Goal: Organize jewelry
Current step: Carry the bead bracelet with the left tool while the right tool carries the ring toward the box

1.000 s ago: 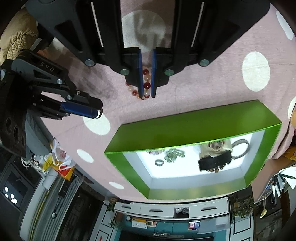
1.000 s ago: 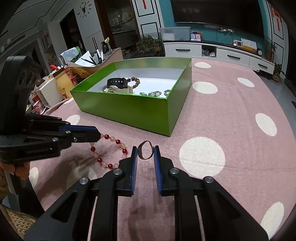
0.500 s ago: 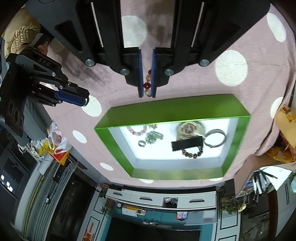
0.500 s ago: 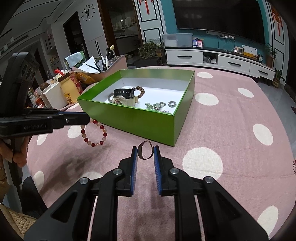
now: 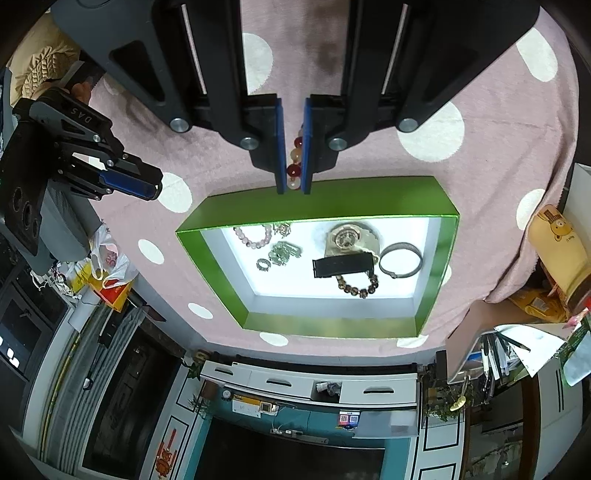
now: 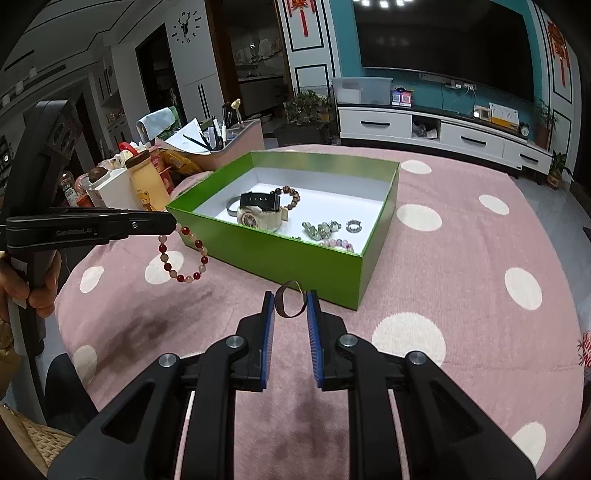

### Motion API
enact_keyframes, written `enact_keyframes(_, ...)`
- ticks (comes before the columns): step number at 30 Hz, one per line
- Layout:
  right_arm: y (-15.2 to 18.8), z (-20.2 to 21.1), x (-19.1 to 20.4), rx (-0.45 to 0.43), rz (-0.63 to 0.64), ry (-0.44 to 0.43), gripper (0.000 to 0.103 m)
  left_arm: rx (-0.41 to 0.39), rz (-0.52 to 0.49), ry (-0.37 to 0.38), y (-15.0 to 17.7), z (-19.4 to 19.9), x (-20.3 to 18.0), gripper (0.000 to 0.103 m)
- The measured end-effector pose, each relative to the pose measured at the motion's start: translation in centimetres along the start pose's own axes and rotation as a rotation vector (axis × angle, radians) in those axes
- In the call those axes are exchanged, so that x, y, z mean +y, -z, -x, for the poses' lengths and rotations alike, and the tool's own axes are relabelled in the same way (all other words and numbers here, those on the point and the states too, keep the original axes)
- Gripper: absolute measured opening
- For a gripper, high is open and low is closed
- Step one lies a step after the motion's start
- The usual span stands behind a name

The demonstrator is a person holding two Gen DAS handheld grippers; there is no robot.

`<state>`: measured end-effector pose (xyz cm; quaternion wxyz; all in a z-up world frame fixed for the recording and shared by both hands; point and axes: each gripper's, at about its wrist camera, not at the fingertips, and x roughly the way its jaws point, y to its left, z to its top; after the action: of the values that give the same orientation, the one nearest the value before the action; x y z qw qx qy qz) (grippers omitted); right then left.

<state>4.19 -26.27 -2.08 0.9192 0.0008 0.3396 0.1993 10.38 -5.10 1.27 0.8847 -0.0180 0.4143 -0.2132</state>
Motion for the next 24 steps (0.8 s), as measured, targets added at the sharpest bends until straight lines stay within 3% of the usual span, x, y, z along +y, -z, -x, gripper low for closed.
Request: enact_keyframes(24, -5.3, 0.1, -0.1, -0.075, 0.045, 0.041, 0.017, -0.085, -0.05, -0.011, -6.8, 1.3, -0.8, 0.007)
